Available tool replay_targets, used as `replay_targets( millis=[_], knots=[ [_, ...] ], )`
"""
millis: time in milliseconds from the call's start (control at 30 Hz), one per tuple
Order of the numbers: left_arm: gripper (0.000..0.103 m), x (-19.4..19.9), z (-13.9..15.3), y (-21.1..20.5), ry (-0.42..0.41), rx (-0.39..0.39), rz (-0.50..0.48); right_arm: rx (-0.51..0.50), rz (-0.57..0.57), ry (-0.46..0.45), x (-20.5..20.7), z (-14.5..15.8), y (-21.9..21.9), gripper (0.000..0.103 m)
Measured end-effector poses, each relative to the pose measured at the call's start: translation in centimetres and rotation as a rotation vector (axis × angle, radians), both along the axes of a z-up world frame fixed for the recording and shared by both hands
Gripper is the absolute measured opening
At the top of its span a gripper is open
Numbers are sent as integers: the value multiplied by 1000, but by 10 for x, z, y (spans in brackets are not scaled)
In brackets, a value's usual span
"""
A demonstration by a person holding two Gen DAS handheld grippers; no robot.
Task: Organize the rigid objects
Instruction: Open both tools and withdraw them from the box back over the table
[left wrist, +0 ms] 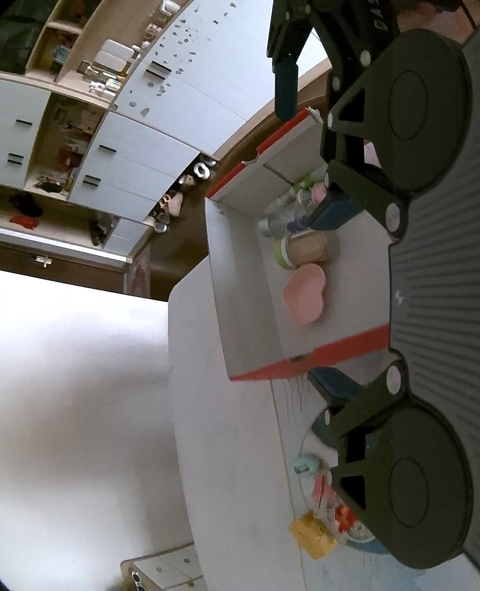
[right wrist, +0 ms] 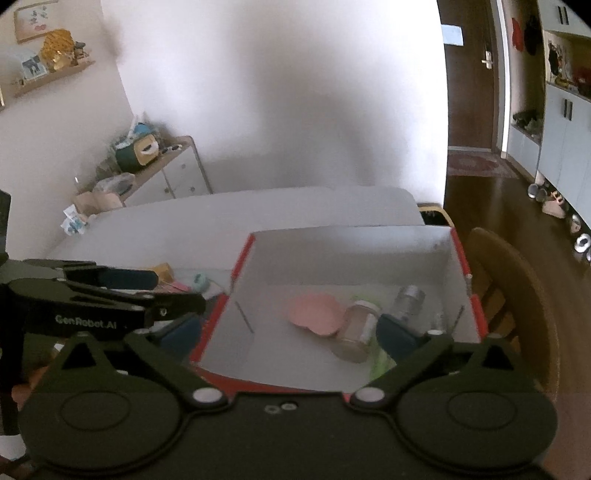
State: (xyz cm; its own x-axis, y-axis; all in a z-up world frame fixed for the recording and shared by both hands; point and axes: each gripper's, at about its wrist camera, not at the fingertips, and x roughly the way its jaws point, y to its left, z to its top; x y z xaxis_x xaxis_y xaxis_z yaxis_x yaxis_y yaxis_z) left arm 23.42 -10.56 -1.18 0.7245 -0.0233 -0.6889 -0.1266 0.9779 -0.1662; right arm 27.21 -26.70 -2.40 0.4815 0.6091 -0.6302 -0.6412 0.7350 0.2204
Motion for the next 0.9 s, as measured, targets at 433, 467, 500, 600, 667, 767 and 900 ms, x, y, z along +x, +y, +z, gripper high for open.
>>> replay_targets(
  millis=[433, 467, 500, 600, 667, 767, 900],
  knots=[
    [82, -51, -2, 61, -37, 51, 15, 46, 64, -11, -49, -2, 64, 102],
    [82, -53, -2, 68, -37, 47, 16, 47, 68, -8, -52, -2, 70, 102],
    [82, -56, -3, 74, -36, 43, 18, 47, 72, -6, -55, -3, 75, 102],
    [82, -62, -6, 95, -37, 31, 19, 41, 82, 0, -63, -7, 92, 102],
    [82, -66, -8, 109, -35, 27, 28, 33, 84, 3, -69, -9, 104, 102],
    [82, -70, -10, 130, -35, 22, 47, 22, 90, 9, -76, -14, 119, 102],
    [82, -74, -14, 159, -33, 24, 57, 6, 98, 20, -84, -22, 140, 102]
  ],
)
